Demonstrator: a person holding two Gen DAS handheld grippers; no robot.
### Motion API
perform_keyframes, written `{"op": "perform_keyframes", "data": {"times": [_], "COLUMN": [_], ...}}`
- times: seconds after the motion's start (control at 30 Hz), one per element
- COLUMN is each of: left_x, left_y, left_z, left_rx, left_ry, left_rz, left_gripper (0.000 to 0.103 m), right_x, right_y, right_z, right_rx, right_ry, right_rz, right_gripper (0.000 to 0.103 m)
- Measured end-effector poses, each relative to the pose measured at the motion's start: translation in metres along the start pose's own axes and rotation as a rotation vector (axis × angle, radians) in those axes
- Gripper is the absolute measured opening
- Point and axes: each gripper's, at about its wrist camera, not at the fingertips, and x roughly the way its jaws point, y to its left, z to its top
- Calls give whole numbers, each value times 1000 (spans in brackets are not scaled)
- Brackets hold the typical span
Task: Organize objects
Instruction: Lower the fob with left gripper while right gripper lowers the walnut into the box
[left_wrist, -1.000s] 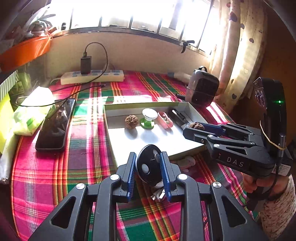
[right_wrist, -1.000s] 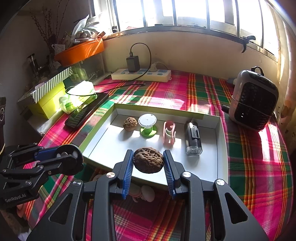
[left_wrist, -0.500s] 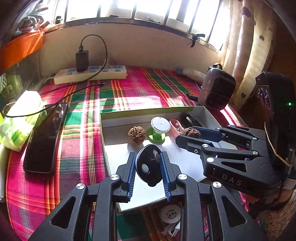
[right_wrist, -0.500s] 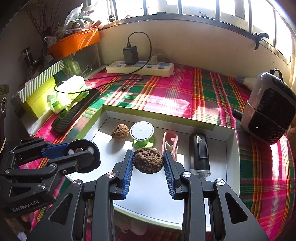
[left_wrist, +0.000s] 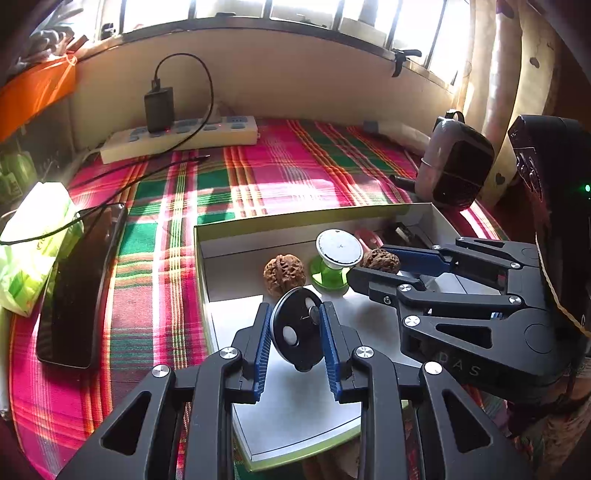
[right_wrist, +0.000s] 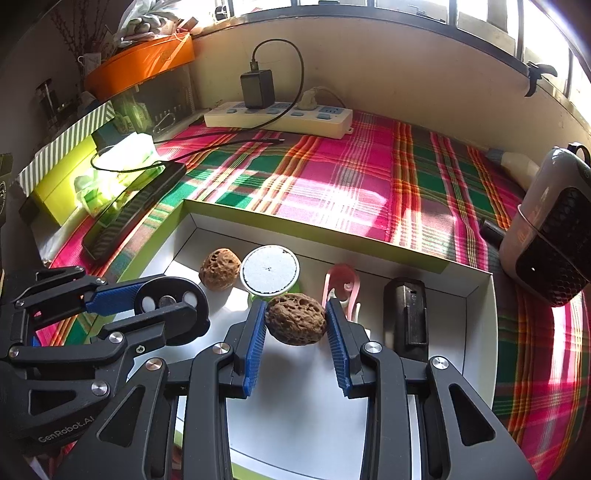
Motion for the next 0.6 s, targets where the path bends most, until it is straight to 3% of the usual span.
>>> {"op": "perform_keyframes", "data": {"times": [0.6], "left_x": [11], "left_y": [-5], "left_z": [1], "left_rx": [39], "left_ry": [5], "left_rz": [29], "left_gripper": [24], "right_x": [6], "right_y": [7], "right_z": [3], "right_rx": [-64], "right_ry": [-35], "right_rz": [-54], "right_gripper": [34]}}
